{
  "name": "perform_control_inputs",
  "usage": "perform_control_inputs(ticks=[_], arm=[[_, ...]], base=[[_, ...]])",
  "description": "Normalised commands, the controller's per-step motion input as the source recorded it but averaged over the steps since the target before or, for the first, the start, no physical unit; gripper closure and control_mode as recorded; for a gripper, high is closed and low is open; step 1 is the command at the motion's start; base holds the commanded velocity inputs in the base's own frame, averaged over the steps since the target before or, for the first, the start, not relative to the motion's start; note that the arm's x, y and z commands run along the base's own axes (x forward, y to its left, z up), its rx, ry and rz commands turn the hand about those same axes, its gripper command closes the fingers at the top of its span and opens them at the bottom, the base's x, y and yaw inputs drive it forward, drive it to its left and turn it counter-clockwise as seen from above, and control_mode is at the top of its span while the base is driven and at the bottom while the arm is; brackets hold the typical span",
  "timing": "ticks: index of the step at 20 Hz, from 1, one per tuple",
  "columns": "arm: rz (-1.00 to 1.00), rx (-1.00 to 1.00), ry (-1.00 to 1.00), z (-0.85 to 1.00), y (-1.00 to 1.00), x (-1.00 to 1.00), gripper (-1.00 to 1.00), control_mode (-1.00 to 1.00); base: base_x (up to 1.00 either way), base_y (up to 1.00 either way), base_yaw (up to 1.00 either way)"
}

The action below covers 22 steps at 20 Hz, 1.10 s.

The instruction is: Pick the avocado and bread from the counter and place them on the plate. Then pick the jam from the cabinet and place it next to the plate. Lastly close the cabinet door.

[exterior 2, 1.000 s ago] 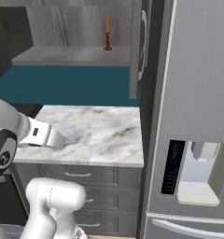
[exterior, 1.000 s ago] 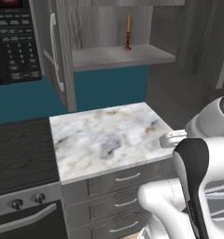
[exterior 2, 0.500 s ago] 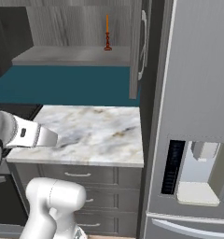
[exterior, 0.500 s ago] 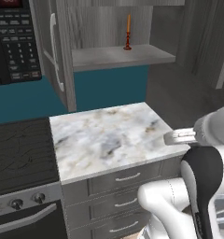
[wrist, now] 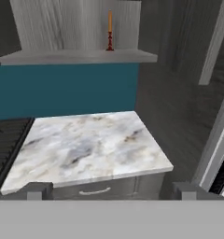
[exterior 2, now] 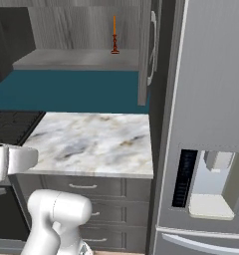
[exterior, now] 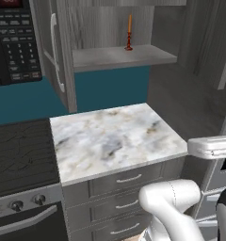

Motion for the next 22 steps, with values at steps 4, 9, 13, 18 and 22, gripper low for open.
perform_control_inputs(ticks=[4,9,13,18,22], arm=[[0.04,0.00,-0.26,0.51,0.17,-0.54,-1.00,-1.00],[0.03,0.03,-0.21,0.55,0.31,-0.42,-1.00,-1.00],[0.04,0.03,-0.19,0.41,0.57,-0.41,-1.00,-1.00],[0.03,0.02,-0.16,0.31,0.70,-0.46,-1.00,-1.00],[0.01,0.03,-0.21,0.28,0.78,-0.19,-1.00,-1.00]], base=[[0.00,0.00,0.00],[0.00,0.00,0.00],[0.00,0.00,0.00],[0.00,0.00,0.00],[0.00,0.00,0.00]])
